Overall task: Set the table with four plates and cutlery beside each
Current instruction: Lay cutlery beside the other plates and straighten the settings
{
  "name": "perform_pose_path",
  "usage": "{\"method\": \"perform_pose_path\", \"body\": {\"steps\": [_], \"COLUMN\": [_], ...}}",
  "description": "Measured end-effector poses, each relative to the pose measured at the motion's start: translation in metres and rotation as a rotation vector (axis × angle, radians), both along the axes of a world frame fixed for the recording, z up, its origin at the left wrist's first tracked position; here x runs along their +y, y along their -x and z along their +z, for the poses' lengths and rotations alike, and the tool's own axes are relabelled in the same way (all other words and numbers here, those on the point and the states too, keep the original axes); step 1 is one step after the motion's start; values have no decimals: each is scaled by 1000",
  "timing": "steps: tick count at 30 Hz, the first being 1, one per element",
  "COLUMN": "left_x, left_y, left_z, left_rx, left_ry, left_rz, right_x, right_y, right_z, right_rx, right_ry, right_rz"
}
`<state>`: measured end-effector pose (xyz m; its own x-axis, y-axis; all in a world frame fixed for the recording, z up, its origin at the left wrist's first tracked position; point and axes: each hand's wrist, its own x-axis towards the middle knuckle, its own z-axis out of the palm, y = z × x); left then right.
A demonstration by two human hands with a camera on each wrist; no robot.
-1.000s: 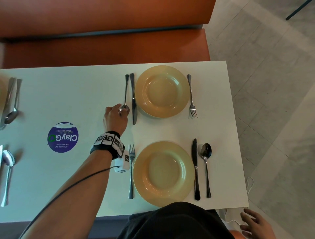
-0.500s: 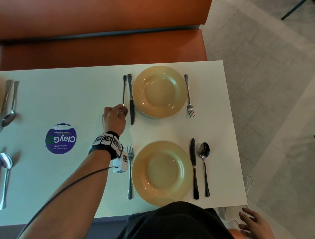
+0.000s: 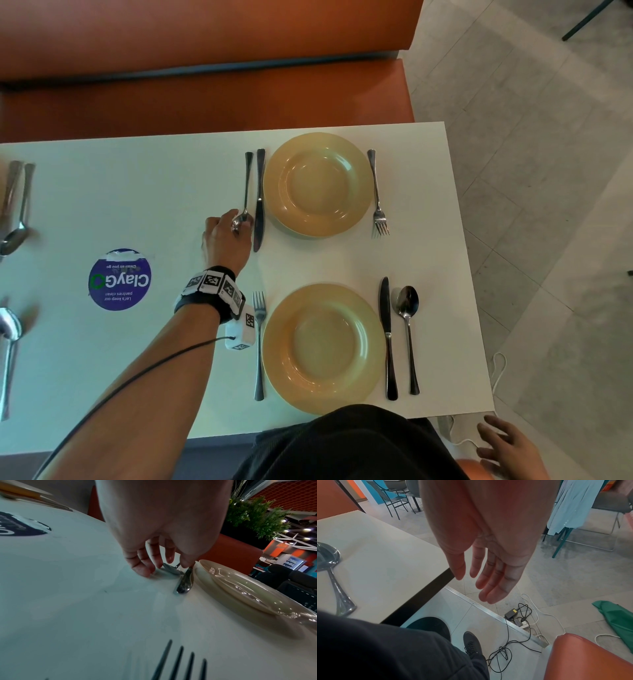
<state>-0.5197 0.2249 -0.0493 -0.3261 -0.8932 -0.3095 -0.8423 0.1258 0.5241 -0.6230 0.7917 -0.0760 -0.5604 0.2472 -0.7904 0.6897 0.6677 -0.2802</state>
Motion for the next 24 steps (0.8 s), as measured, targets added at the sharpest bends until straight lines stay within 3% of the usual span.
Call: {"method": "perform_pose_path", "body": {"steps": [24], "left_x": [10], "left_y": [-10], "left_z": [-4], "left_rx": [11], "left_ry": [58], "left_rz": [-27], "right_x": [2], "right_y": [-1], "right_z": [-4], "right_rx": [-4], "right_ry": [22], "right_rz": [-4]}}
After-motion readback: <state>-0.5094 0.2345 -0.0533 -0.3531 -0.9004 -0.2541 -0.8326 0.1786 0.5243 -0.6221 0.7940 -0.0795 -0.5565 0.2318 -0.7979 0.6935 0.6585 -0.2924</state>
